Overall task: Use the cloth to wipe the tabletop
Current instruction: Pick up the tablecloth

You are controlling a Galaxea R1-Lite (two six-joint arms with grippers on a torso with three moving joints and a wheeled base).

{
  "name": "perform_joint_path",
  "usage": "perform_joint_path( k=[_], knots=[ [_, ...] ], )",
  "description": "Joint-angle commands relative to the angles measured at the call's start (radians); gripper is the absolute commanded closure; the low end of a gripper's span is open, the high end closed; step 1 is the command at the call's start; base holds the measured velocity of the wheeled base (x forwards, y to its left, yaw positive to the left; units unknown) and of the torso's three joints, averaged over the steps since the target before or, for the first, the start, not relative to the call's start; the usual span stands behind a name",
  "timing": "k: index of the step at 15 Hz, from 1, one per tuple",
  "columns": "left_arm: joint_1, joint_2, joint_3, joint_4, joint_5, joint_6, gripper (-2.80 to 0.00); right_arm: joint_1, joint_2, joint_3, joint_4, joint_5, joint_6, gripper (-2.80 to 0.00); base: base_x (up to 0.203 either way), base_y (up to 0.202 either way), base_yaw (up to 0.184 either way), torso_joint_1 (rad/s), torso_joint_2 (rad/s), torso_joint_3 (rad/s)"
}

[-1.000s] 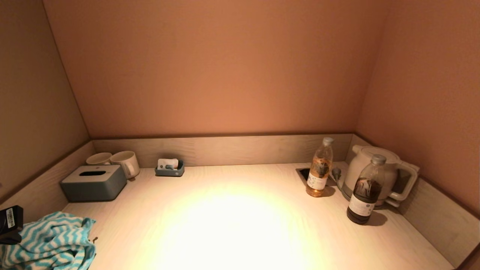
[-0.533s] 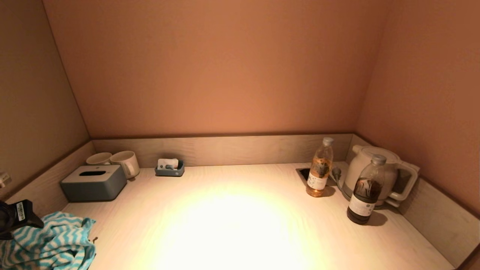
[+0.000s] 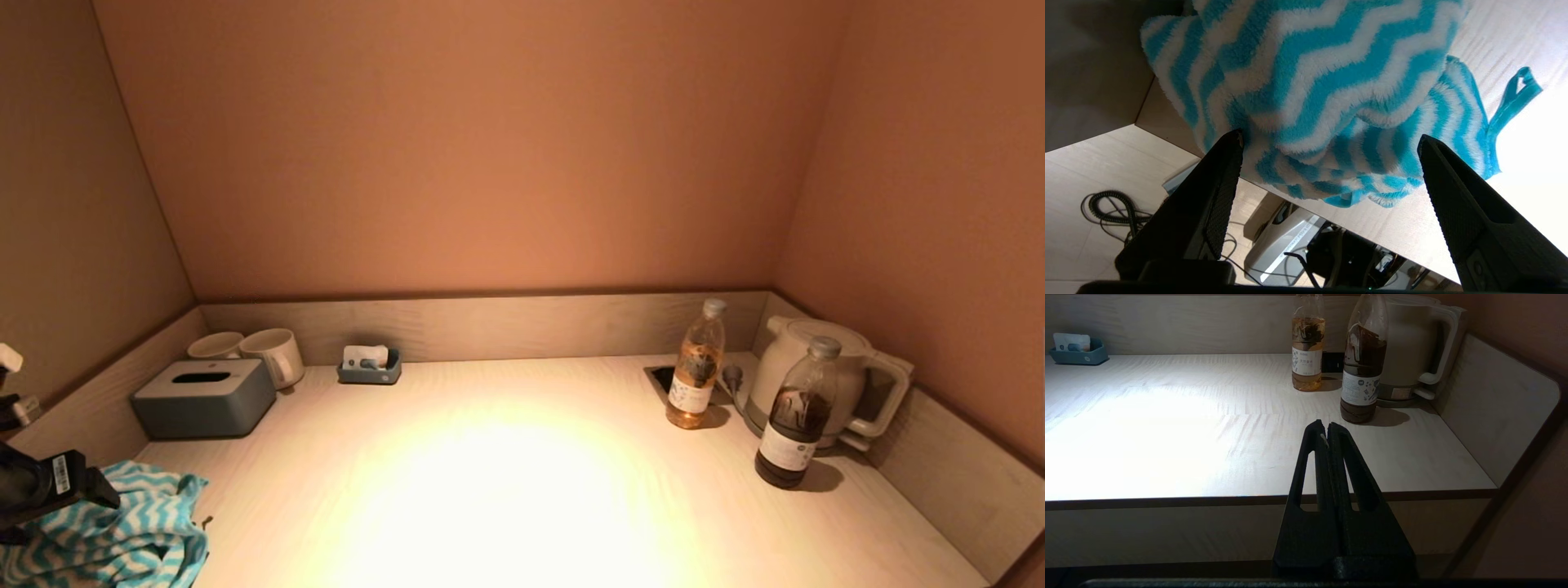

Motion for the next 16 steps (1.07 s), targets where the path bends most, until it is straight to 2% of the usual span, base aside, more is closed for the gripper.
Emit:
perform_joint_path(
  k=[1,7,16],
  knots=[
    [0.0,0.034,0.0,0.001,0.001,-0.002,-2.8,0.001,0.001,0.0,0.0,0.0,-0.001,0.0,0.0,0.0,0.0,0.0,0.0,0.0],
    [0.001,0.125,0.004,-0.069,-0.002,-0.009,-2.8,0.001,0.001,0.0,0.0,0.0,0.001,0.0,0.0,0.0,0.0,0.0,0.0,0.0],
    [-0.001,0.168,0.006,-0.099,-0.011,-0.008,-2.8,0.001,0.001,0.0,0.0,0.0,0.0,0.0,0.0,0.0,0.0,0.0,0.0,0.0]
  ],
)
